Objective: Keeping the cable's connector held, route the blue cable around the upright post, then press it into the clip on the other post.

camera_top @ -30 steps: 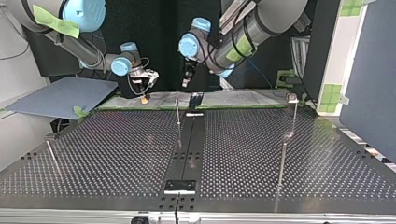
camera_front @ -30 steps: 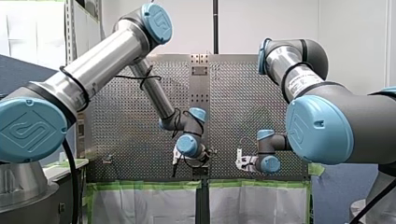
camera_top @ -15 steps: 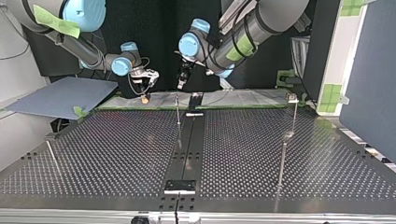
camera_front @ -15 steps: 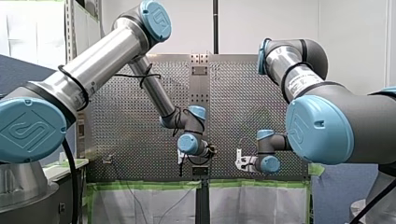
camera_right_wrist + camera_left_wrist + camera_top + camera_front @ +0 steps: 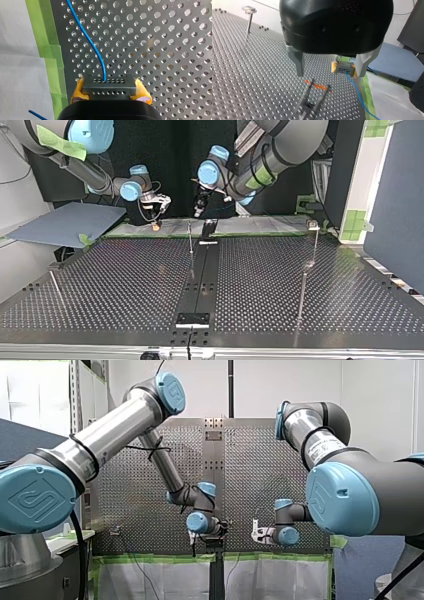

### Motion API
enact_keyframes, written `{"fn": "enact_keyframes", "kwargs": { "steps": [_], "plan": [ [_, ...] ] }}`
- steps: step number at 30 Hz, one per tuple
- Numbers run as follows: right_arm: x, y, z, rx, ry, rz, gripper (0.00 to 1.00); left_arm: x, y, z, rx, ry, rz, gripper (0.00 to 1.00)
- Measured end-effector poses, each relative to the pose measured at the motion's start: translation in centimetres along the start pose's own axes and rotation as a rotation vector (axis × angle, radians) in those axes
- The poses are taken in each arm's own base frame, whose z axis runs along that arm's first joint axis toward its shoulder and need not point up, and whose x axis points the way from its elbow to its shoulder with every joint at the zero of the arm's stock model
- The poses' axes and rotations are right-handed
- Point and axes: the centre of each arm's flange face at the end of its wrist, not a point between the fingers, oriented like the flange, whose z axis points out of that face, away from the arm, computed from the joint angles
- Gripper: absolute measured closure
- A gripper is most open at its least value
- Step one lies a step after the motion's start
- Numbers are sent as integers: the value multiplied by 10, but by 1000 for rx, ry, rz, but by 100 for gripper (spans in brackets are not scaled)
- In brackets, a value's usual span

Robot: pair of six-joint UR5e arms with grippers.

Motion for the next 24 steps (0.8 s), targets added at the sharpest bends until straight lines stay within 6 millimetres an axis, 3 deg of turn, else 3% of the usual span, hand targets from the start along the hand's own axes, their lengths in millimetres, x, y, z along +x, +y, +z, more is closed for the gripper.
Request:
{"fn": "enact_keyframes", "kwargs": {
  "steps": [10,24],
  "plan": [
    [-1,-2,-1,2,-9,-1,100,-4,12,15,-7,-21,-14,0],
    [-8,-4,-8,6,-70,-49,100,-8,18,19,-13,-38,-4,0]
  ]
}}
